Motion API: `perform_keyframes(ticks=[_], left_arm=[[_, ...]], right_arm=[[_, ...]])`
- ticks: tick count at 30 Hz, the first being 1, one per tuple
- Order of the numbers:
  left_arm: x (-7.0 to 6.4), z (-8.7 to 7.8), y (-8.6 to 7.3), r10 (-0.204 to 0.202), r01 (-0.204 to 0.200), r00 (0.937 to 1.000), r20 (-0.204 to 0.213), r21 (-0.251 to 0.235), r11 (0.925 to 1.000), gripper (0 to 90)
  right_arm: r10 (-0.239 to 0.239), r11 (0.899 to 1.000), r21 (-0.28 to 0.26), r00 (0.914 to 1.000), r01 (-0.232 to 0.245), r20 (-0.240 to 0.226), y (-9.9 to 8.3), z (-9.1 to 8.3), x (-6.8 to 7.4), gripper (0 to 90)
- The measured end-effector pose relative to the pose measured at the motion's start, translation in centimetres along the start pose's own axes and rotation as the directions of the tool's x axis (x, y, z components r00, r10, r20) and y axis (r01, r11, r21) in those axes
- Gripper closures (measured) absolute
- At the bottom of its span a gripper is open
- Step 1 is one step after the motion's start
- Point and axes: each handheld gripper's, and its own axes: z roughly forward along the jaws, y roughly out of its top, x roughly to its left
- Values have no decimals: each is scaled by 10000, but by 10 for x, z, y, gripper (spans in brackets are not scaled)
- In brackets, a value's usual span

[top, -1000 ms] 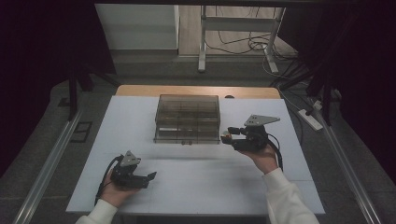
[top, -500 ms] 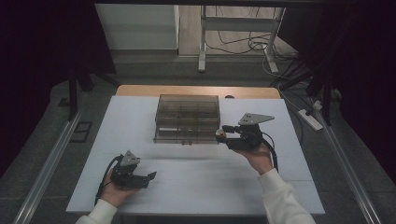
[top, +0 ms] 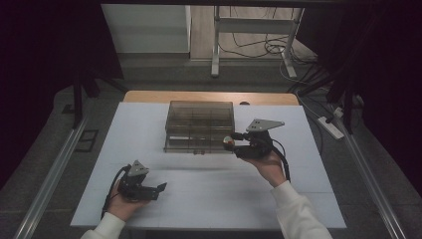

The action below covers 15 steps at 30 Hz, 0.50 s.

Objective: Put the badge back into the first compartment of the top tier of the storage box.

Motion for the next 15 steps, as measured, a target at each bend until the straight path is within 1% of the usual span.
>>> perform_keyframes(ticks=[5,9,15], left_arm=[[1,-1,0,-151,152,9998,92,-112,9998,109],[1,-1,1,-143,144,9998,98,-123,9998,108],[1,0,0,-126,127,9999,101,-104,9999,108]], right_arm=[[-4,10000,5,10000,4,-80,2,6,1,473],[-38,10000,48,9999,39,-143,3,11,3,473],[-99,9999,47,9997,100,-226,4,13,6,472]])
